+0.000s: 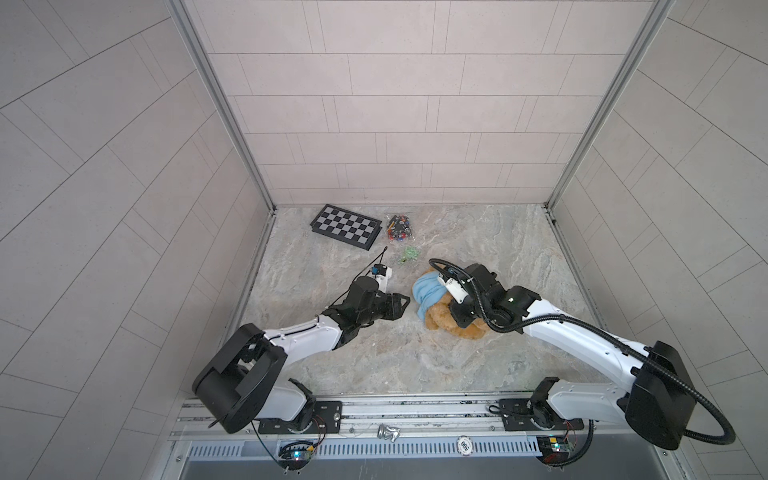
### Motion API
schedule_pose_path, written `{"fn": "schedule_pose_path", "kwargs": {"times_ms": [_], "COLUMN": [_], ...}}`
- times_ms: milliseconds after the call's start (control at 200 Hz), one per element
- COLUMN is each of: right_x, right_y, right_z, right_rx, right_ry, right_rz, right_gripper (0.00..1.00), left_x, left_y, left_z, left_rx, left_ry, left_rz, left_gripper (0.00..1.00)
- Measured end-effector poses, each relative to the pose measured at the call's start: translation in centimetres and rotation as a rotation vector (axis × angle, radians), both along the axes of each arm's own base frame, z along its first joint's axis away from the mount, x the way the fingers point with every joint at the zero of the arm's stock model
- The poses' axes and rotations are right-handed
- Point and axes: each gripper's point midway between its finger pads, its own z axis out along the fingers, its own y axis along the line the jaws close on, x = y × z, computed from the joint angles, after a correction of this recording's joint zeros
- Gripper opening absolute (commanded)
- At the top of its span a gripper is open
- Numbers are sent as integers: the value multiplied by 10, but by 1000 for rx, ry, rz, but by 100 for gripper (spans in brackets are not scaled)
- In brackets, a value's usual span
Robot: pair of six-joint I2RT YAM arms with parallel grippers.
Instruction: Dress the teddy bear
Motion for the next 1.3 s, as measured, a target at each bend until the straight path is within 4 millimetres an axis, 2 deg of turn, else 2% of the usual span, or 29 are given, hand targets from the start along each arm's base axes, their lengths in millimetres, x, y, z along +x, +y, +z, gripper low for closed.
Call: {"fn": "schedule_pose_path", "kwargs": {"times_ms": [190,265,335,481,606,811,916,1031,1136,1277,1302], "right_x": [-25,-24,-21,-20,-25,-28,-28,-27,-26,-29,-29], "right_y": [15,15,17,31,42,51,55,59,65,67,68], "right_z": [39,40,32,10,12,15,9,11,20,32,34], "right_rx": [179,218,243,285,336,381,390,413,453,493,500], "right_ry": [-26,-4,44,147,159,157,176,164,122,88,82], "right_rz": [168,193,210,268,336,408,428,451,481,508,512], "right_gripper": [0,0,0,0,0,0,0,0,0,0,0], "left_x": [-19,-27,-34,-49,-57,-48,-46,-45,-41,-37,-37], "left_y": [20,29,37,50,63,85,86,76,67,59,58], "left_z": [45,57,58,36,14,-6,-17,-21,-14,0,3], "left_rx": [-48,-58,-55,-27,8,-55,-76,-118,-170,-231,-244], "left_ry": [-134,-169,-175,-117,-54,26,65,91,78,44,40], "left_rz": [13,22,34,49,84,182,187,153,127,103,101], "left_gripper": [60,61,63,69,76,95,99,98,96,79,72]}}
